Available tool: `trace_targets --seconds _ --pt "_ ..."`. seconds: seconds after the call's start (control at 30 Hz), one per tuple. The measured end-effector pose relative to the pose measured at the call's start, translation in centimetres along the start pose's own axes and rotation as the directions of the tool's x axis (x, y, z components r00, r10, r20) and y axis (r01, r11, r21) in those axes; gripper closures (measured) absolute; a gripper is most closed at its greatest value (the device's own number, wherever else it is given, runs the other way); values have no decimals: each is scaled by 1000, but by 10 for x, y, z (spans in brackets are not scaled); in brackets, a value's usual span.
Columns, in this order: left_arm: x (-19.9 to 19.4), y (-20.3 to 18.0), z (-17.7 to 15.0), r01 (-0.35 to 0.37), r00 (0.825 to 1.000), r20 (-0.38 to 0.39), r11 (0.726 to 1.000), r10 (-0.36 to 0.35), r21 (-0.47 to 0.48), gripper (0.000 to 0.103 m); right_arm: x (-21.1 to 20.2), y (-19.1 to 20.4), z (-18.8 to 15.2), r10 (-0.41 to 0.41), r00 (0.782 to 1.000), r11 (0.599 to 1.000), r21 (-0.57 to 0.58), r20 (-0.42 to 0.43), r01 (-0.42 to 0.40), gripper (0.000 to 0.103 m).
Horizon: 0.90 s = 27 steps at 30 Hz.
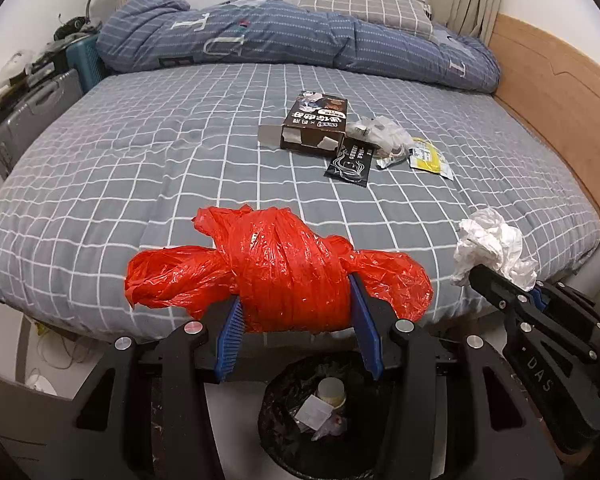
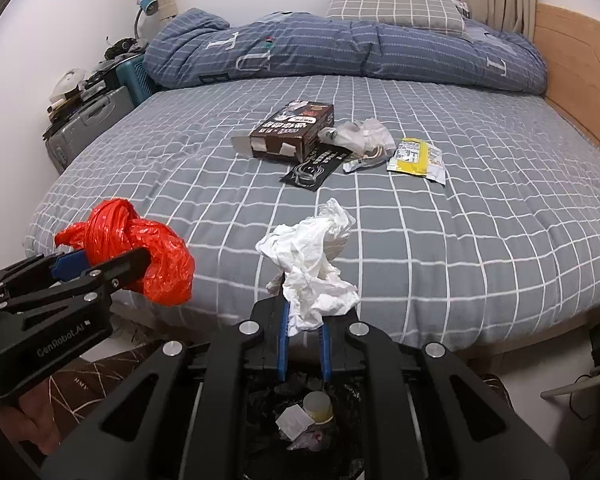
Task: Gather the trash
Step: 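Lift the red bag and tissue and carry them over the trash bin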
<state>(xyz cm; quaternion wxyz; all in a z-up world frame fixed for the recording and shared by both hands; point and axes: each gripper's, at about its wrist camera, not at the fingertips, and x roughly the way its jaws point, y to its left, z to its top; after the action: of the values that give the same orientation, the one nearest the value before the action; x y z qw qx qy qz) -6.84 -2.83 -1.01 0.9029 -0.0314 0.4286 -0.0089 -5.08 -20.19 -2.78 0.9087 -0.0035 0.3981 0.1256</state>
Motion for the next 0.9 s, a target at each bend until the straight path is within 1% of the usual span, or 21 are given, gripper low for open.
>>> trace_targets --seconds 0.13,0.4,0.57,0.67,0.9 --pt "-10 1 -9 7 1000 1 1000 -7 -2 55 -9 4 -9 2 1000 1000 -3 -1 -2 92" --pt "-20 -1 -37 20 999 -27 1000 -20 -9 55 -24 9 -27 21 999 1000 1 -30 -21 92" --pt "-17 -1 -54 25 998 -60 1000 -25 -13 55 -26 11 -42 32 998 999 1 -58 -32 92" --pt "-15 -2 -65 36 996 -84 999 -37 -13 55 -24 12 -51 26 997 1000 -5 -74 -26 92" --pt "-6 -4 -88 50 990 -128 999 -52 -17 55 -16 10 -76 29 990 1000 -2 -136 -29 92"
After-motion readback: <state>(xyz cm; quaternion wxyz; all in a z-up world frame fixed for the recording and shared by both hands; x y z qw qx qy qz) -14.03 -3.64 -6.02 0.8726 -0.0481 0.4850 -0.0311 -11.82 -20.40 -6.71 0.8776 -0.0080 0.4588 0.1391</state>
